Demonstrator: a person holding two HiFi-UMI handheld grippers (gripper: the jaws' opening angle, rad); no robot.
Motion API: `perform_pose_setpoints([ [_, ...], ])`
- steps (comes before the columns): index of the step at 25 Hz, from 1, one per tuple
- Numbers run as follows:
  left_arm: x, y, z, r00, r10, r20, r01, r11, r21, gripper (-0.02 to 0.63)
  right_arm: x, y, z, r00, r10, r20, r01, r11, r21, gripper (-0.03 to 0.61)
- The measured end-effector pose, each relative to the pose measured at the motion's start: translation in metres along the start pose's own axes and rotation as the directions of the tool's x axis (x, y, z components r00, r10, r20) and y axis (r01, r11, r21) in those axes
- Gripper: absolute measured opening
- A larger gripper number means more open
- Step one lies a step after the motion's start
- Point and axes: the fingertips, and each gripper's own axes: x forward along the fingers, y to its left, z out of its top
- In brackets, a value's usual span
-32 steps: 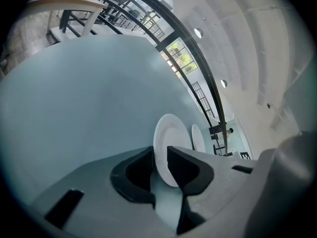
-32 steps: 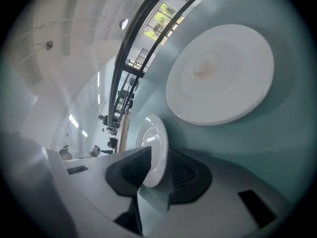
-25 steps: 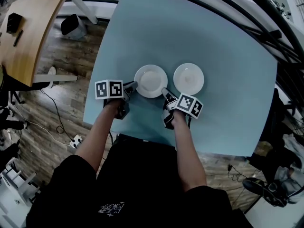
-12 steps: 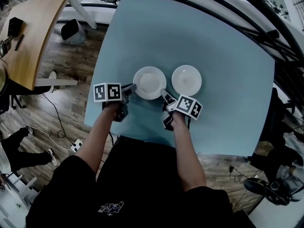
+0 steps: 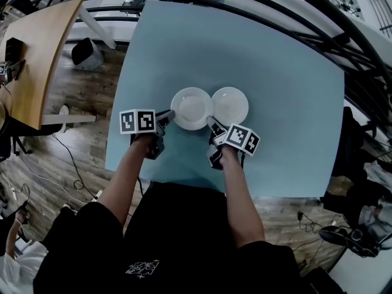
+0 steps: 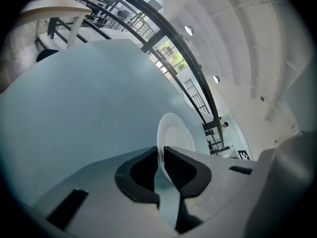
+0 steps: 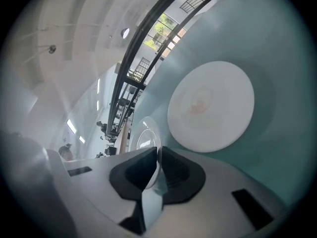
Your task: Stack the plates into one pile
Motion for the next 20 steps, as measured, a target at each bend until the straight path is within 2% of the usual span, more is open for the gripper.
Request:
perform_pose_setpoints([
  [20,0.078,-0.062,-0.009,0.995,-0.009,-0.104,0.019,0.995,0.094,0.046,-0.050,-0.056,0.065,0.996,-0.054,0.066,0.053,0.999,0.014,0.034],
])
